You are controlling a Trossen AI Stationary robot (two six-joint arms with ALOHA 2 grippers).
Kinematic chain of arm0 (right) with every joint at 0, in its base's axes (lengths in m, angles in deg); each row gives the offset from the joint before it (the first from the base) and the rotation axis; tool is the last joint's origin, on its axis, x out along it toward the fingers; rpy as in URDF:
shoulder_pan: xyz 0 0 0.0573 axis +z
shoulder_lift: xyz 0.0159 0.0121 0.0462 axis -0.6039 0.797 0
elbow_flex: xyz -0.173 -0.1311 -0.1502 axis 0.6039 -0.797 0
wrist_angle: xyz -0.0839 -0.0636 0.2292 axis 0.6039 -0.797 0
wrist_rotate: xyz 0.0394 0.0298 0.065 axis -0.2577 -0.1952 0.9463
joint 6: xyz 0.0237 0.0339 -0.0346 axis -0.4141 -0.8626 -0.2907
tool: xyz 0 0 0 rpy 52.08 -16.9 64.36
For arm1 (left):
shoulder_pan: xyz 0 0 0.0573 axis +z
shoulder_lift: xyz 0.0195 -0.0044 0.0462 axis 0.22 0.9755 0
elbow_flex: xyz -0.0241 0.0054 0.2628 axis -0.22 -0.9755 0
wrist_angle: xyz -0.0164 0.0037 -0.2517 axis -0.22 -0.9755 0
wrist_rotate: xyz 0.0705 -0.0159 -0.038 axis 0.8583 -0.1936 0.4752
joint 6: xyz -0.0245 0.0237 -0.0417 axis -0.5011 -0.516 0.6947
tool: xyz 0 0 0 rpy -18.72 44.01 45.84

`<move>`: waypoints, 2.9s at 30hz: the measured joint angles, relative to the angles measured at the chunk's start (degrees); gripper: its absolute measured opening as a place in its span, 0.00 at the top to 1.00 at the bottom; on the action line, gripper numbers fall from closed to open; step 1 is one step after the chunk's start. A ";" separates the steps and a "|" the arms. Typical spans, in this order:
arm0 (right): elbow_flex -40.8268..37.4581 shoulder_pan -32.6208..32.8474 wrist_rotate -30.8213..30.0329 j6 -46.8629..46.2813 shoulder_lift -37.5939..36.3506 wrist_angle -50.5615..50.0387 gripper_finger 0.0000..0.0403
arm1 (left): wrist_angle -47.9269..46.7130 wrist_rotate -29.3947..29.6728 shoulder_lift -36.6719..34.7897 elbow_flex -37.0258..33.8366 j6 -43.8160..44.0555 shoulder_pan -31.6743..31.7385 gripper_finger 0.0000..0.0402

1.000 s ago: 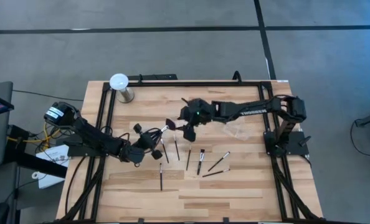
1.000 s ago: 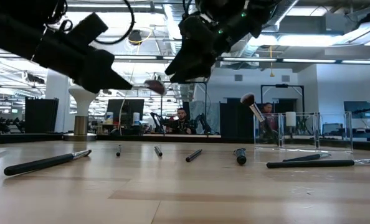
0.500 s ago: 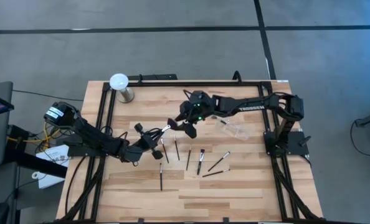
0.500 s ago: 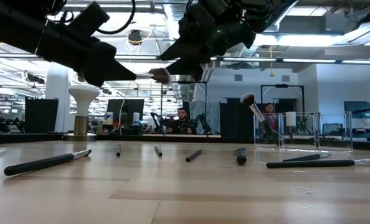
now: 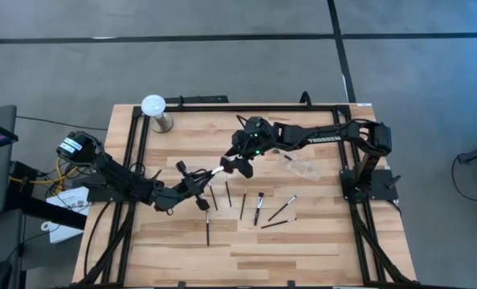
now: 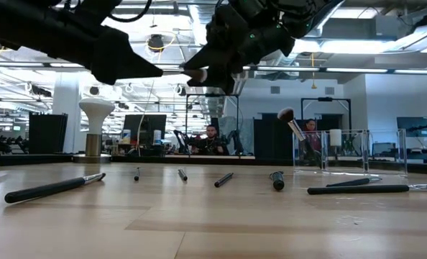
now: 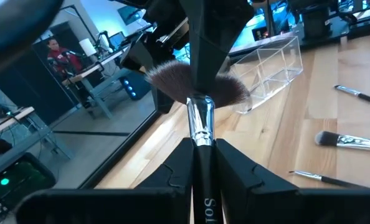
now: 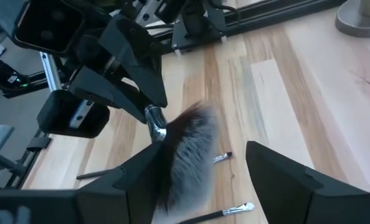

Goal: Pick & Place Makeup Supplies
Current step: Put the black makeup brush into the transparent organizer

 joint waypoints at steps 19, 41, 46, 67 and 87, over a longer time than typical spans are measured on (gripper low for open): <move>0.00 1.98 6.03 -5.05 0.00 5.13 0.50 | 3.87 -1.77 -0.02 0.09 -4.21 1.44 0.89; 0.00 1.66 4.82 -5.04 0.00 6.25 0.67 | 8.30 -3.60 0.00 0.04 -12.44 3.19 0.89; 0.00 1.66 4.84 -5.03 0.00 6.31 0.82 | 8.41 -3.88 0.00 0.04 -12.44 3.23 0.88; 1.04 3.11 -2.68 -1.27 -6.21 -14.01 0.96 | 8.65 -3.30 -0.02 -0.02 -9.23 4.04 0.78; 14.36 15.14 -40.58 7.93 -30.83 -82.80 1.00 | 8.50 -3.34 -0.02 -0.42 -8.30 4.13 0.78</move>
